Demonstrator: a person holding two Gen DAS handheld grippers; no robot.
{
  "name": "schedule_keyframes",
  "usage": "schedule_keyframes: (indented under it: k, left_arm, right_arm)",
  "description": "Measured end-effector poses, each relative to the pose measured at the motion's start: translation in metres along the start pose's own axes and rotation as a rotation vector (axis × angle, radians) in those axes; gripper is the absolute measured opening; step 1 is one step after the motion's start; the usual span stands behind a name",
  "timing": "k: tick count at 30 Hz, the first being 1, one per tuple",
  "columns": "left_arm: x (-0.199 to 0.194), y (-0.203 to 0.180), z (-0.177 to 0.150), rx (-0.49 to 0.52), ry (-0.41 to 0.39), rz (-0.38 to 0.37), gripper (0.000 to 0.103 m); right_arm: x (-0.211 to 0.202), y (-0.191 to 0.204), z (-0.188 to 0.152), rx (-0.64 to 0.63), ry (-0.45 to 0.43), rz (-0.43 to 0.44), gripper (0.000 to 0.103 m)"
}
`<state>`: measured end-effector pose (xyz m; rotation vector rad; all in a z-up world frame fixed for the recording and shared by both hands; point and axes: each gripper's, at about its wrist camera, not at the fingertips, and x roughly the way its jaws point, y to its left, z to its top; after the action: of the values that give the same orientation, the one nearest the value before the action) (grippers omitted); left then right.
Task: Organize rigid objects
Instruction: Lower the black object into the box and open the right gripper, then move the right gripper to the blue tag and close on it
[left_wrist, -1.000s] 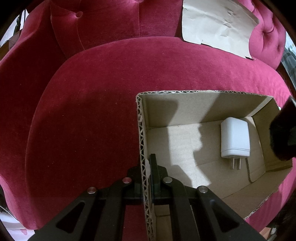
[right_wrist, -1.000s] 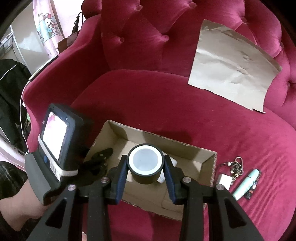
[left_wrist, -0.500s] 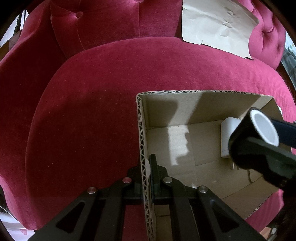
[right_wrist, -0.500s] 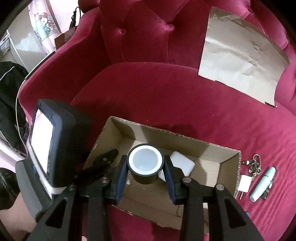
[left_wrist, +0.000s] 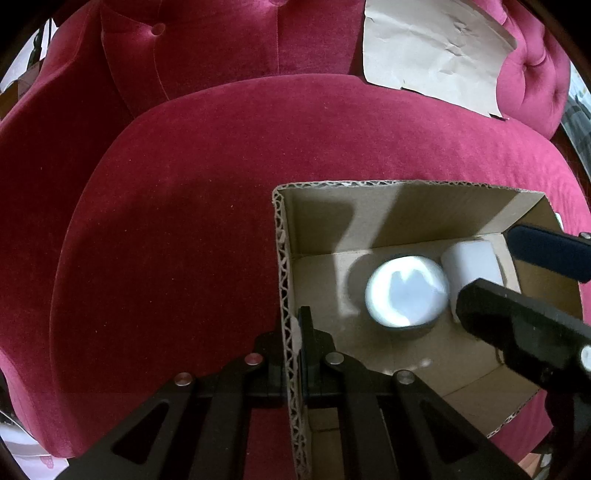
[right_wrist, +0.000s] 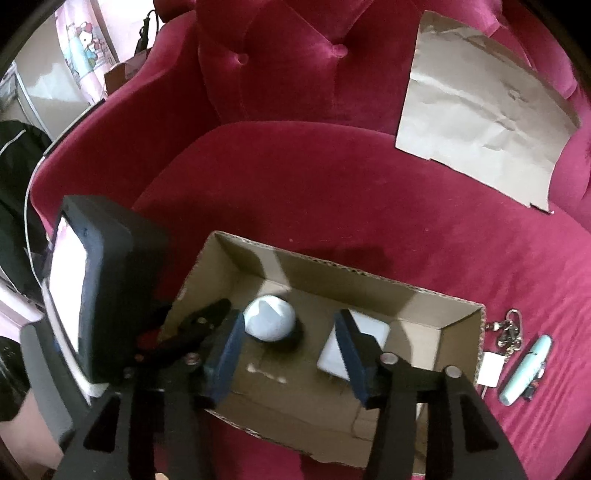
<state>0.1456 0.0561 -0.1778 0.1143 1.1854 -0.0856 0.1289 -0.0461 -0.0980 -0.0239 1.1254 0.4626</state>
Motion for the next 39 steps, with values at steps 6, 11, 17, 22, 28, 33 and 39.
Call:
schedule_keyframes:
  k: [6,11,17,22,28,33,39]
  left_arm:
    - [-0.001,0.002,0.000,-0.002,-0.001,-0.001,0.004]
    - [-0.001,0.003,-0.002,-0.001,-0.002,-0.002,0.004]
    - [-0.002,0.003,-0.003,0.002,-0.004,0.001,0.004]
    - [-0.002,0.003,-0.003,0.003,-0.004,0.002,0.004]
    - [-0.002,0.003,-0.003,0.002,-0.004,0.002,0.004]
    - [-0.002,0.004,-0.003,0.002,-0.004,0.002,0.004]
    - [-0.001,0.004,-0.003,0.003,-0.004,0.003,0.004]
  right_arm:
    - [-0.001,-0.010,-0.001,0.019,0.002,-0.041,0.086]
    - [-0.004,-0.019,0.000,0.036,-0.014,-0.060,0.103]
    - [-0.007,-0.022,0.002,0.032,-0.023,-0.071,0.103]
    - [-0.020,-0.029,0.000,0.037,-0.034,-0.084,0.103]
    - [-0.034,-0.048,-0.004,0.060,-0.036,-0.124,0.103]
    - [-0.045,-0.071,-0.010,0.096,-0.036,-0.161,0.103]
    - [-0.057,-0.103,-0.022,0.161,-0.026,-0.189,0.103]
